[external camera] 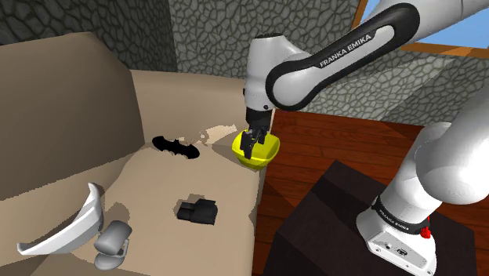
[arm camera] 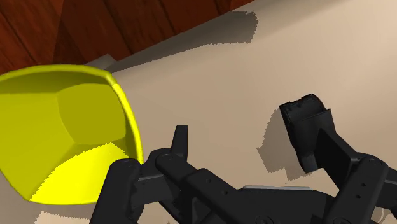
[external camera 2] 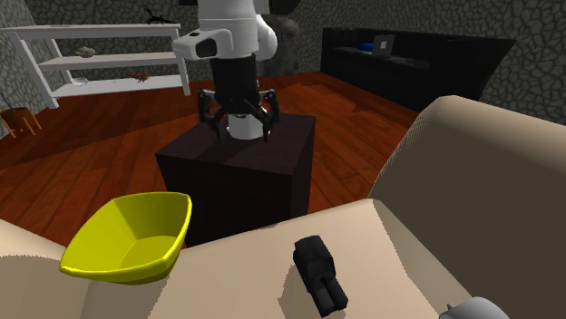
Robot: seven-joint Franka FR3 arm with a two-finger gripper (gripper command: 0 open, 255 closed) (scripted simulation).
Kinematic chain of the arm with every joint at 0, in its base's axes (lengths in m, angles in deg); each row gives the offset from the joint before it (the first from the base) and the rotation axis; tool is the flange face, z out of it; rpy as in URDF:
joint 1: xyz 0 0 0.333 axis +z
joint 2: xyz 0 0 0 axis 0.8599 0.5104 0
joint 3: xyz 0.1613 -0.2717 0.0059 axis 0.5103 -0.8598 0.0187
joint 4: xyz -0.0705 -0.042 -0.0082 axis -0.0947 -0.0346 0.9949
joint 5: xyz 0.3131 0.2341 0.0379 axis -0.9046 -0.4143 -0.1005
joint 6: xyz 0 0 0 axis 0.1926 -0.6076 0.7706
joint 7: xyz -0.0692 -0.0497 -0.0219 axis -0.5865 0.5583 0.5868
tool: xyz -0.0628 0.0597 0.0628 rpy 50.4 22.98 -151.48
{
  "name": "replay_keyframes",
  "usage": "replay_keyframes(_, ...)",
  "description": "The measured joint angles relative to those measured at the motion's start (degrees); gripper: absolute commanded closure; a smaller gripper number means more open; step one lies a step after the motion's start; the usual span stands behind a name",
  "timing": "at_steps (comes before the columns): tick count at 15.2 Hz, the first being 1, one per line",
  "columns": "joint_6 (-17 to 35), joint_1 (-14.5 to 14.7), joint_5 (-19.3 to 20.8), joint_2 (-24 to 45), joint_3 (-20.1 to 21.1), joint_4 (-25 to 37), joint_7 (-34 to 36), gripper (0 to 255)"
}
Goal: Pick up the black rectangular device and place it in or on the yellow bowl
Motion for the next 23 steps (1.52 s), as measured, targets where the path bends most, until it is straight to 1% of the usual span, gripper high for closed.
replay_keyframes(2,2.9,0.5,1.0,3.5,1.0,0.7,1.2,0)
replay_keyframes(6,8.0,1.5,4.7,12.8,2.3,5.0,4.1,0)
replay_keyframes(10,11.5,3.8,9.4,22.0,2.5,10.6,7.9,0)
replay_keyframes(16,14.0,8.4,15.4,35.4,0.9,21.4,11.8,0)
replay_keyframes(21,14.5,12.7,18.6,45.9,-0.6,31.4,13.4,0)
replay_keyframes(23,14.8,13.8,19.2,48.3,-0.9,33.6,13.8,0)
